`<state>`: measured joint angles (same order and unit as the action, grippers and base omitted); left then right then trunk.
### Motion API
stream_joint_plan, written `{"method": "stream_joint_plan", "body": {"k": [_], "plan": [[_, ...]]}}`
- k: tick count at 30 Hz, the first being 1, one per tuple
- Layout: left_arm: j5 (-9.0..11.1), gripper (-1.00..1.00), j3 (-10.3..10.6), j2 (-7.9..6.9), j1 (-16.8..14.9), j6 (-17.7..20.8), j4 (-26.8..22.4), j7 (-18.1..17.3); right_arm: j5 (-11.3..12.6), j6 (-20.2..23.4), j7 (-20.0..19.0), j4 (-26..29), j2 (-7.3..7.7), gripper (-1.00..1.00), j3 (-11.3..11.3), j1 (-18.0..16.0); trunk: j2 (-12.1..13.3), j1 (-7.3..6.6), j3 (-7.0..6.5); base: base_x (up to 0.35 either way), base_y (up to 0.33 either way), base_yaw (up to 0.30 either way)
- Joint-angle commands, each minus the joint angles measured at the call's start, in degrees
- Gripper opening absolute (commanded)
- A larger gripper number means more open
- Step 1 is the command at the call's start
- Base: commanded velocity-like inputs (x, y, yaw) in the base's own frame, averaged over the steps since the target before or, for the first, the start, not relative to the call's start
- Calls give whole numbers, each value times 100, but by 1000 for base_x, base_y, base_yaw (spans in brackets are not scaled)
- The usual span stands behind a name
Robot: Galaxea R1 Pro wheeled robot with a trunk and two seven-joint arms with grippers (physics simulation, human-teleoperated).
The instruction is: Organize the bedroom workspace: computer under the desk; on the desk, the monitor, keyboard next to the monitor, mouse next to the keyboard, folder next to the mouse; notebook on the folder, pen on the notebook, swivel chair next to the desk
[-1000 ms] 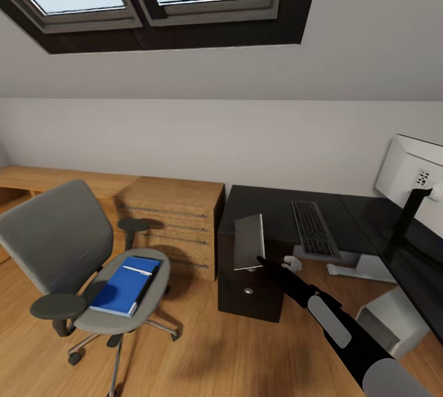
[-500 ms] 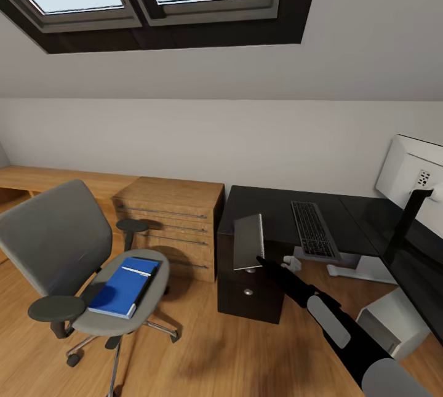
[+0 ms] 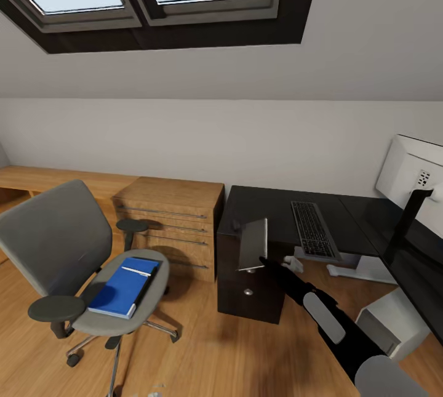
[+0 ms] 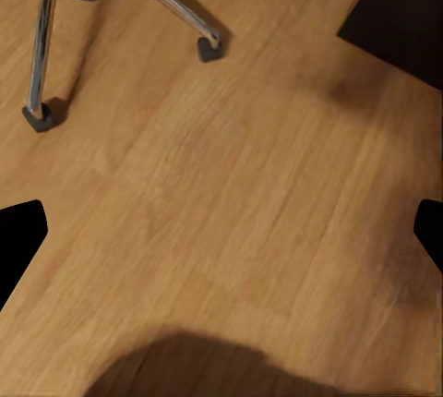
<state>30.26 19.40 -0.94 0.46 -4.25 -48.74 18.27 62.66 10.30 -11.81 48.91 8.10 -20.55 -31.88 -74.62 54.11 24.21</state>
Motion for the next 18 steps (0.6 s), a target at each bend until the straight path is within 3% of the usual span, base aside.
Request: {"method": "stream_joint_plan", "body": {"k": [1,5,9,10,14,18], "plan": [[-16,100,32,-2,-2,409,-402,52,64,19,249,-26,-15,-100,85,-79,-3,0,5,0,0,0],[-70,100,30,23,-2,956,-1015,53,78,28,480,-76,-32,-100,262,-205,-3,0,5,0,0,0],[-84,100,29,39,-2,1204,-1588,48,89,31,544,-93,-38,-100,359,-253,-3,0,5,0,0,0],[-85,100,29,54,-2,1564,-2178,48,131,31,484,-93,-37,-100,468,-268,-3,0,5,0,0,0],[-64,100,10,97,-2,2335,-2970,52,292,34,288,-78,-28,-100,567,-273,-3,0,5,0,0,0],[-50,100,20,109,-2,2577,-3273,53,345,33,191,-76,-21,-100,590,-275,-3,0,5,0,0,0]]}}
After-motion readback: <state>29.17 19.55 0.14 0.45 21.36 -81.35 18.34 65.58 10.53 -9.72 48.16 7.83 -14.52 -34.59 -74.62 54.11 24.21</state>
